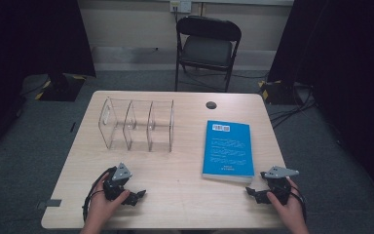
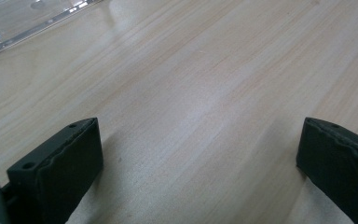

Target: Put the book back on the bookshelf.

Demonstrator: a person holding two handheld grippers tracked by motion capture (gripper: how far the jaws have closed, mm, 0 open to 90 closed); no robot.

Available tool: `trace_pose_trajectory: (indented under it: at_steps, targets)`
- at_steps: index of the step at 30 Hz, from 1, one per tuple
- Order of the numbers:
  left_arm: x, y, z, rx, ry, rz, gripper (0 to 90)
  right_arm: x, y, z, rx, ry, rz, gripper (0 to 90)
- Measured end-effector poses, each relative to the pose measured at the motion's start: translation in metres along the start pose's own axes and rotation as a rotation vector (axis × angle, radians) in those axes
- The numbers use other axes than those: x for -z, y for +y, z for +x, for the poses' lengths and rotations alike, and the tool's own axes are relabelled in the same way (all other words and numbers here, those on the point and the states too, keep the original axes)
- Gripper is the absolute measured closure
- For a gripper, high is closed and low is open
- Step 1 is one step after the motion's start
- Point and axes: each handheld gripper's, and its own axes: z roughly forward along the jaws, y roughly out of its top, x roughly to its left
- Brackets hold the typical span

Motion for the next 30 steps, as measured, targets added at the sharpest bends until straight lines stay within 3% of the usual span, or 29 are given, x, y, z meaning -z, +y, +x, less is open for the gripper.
trace_pose_trajectory:
  at_steps: [16,26,30]
  targets:
    - [-0.001,0.0,0.0,0.001,-0.002,-0.001,0.0,-0.001,0.001,-0.001,0.002,0.009,-0.001,10.5]
    - [-0.001,0.002,-0.001,0.007,0.005,0.008,0.0,-0.008,0.009,-0.005,0.002,0.016,-0.013,16.5]
    - [0.0,0.003,-0.002,0.003,0.005,0.021,0.0,-0.011,0.011,-0.004,0.027,0.03,-0.021,19.5]
